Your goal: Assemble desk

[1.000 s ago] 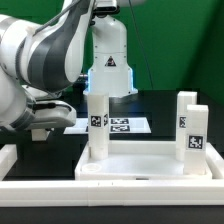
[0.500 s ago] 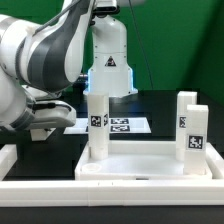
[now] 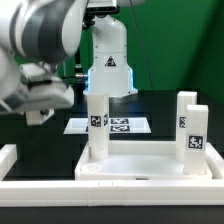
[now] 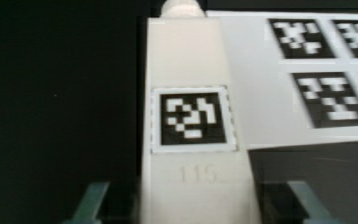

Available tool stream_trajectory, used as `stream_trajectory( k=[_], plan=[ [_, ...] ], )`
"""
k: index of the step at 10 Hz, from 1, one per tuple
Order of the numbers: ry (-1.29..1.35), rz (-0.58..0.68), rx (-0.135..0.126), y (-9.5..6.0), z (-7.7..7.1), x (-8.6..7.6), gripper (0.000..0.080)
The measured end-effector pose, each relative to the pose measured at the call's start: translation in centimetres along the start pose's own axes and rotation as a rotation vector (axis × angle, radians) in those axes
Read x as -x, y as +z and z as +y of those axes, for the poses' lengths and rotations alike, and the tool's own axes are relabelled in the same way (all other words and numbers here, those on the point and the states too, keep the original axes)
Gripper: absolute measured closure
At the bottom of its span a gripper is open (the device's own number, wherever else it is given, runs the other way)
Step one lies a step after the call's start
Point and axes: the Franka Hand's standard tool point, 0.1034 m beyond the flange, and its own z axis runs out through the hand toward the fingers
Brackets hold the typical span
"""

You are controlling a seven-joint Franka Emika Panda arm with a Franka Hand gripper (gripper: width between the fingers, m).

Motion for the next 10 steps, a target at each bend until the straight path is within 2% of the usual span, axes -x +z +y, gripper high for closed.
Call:
stream_trajectory(
  k=[1, 3, 4, 5, 6, 7, 8, 9, 10],
  plan=[
    [0.007, 0.018, -0.008, -0.2, 0.3, 0.3, 0.0510],
    [0.000, 0.136, 0.024, -0.5, 0.8, -1.1, 0.0510],
    [0.010, 0.195, 0.028, -1.0, 0.2, -1.0, 0.0509],
    [0.000, 0.226, 0.036, -2.4, -1.4, -1.2, 0.0509],
    [-0.021, 0.272, 0.038, -5.7, -2.5, -1.1, 0.0509],
    [-0.050, 0.336, 0.046, -9.5, -2.4, -0.9, 0.0509],
    [-0.075, 0.387, 0.062, -11.1, -1.8, -0.8, 0.0509],
    [-0.070, 0.467, 0.076, -11.1, -1.6, -1.6, 0.0509],
    [-0.068, 0.541, 0.074, -10.9, -1.6, -1.6, 0.0509]
  ],
)
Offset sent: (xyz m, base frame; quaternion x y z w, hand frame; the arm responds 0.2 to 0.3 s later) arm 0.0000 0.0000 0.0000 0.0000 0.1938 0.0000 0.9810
